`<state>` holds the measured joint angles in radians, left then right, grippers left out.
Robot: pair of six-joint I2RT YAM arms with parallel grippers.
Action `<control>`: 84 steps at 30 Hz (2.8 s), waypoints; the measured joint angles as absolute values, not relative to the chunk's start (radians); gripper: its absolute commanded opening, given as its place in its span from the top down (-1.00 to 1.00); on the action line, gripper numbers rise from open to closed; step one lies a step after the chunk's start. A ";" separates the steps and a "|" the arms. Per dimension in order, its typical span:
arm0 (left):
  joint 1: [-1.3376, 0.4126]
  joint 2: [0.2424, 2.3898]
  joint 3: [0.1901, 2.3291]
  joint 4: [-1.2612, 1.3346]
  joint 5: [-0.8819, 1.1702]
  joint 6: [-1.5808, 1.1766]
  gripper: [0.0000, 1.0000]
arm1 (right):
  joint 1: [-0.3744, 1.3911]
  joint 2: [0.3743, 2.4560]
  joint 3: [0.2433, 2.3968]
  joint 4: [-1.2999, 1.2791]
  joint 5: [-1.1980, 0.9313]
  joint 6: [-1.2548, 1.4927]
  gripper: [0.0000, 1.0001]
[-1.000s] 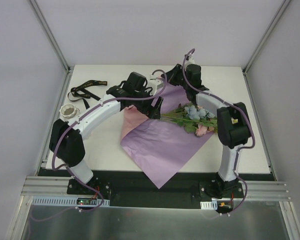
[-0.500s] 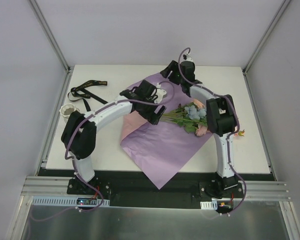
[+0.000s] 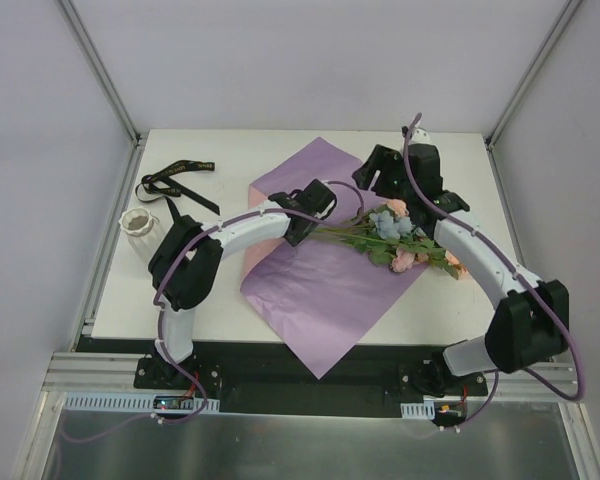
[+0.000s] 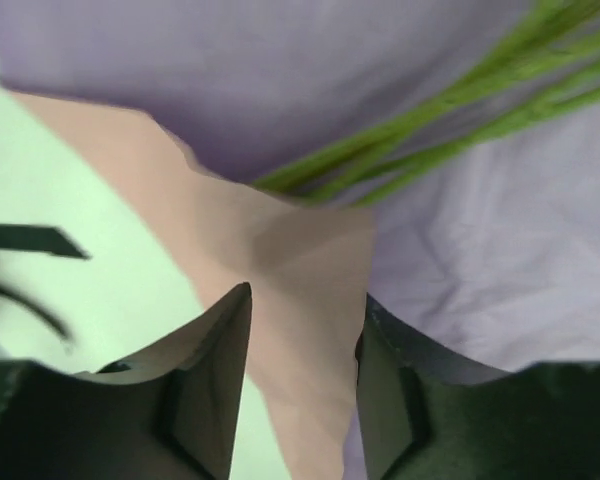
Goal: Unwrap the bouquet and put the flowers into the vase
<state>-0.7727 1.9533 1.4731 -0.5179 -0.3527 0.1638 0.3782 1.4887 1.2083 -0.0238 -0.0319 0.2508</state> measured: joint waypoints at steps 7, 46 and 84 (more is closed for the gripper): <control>-0.758 1.925 1.444 -0.475 -0.644 0.176 0.25 | 0.384 1.343 1.062 -0.125 -0.034 0.229 -0.43; -0.464 1.348 1.303 -0.363 -0.262 -0.033 -0.55 | 0.826 2.231 1.528 0.245 -0.471 0.571 0.07; -0.511 1.356 1.302 -0.360 -0.010 -0.031 -0.55 | 0.589 1.764 1.286 -0.624 0.299 1.561 0.23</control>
<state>-0.5110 1.3560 1.3022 -0.3595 -0.0101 -0.0315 0.5888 1.7641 1.2858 -0.6239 0.2989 1.5612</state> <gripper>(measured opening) 0.775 0.389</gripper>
